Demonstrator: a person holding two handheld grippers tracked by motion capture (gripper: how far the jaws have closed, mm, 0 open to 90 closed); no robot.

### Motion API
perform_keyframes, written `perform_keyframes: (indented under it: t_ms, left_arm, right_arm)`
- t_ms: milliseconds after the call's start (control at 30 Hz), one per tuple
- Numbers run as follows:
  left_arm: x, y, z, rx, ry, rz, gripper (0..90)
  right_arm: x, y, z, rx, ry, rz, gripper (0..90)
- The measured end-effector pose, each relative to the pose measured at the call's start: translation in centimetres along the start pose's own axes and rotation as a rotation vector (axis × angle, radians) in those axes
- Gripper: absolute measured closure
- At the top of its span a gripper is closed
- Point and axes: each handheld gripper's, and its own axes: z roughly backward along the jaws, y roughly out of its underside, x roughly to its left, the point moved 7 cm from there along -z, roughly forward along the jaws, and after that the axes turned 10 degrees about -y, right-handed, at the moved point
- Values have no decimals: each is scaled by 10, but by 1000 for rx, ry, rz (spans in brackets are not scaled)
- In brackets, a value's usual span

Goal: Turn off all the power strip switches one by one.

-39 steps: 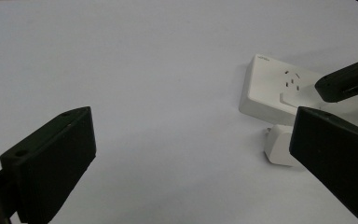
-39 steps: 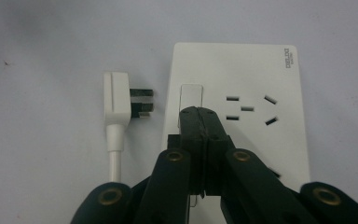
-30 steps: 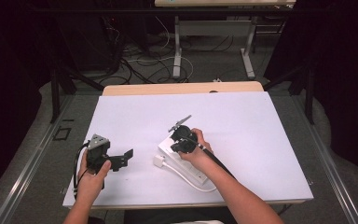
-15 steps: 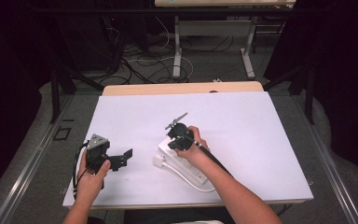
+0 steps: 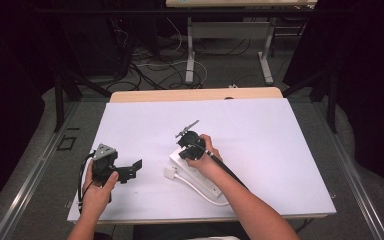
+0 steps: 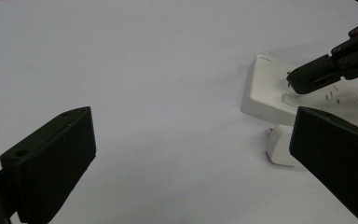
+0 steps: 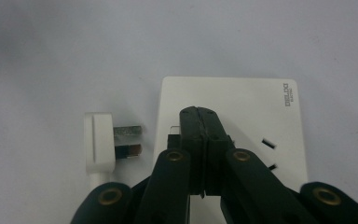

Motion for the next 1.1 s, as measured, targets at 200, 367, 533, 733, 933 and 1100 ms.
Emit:
perform_keyframes:
  t_ms: [200, 367, 533, 733, 933, 1100]
  left_arm:
    - [0, 0, 0, 1, 1, 0, 6]
    - [0, 0, 0, 0, 2, 1, 6]
    - [0, 0, 0, 0, 2, 1, 6]
    - [0, 0, 0, -1, 1, 0, 6]
    - [-1, 0, 0, 1, 2, -2, 6]
    - [-1, 0, 0, 0, 2, -1, 6]
  right_arm:
    - [-2, -1, -4, 2, 2, 5, 900]
    - [0, -2, -6, 3, -1, -12, 900]
    - [-1, -3, -7, 1, 2, -6, 900]
    - [-1, -3, -7, 1, 1, -6, 900]
    - [0, -3, -8, 0, -5, -11, 900]
    - [0, -3, -8, -1, -7, -9, 900]
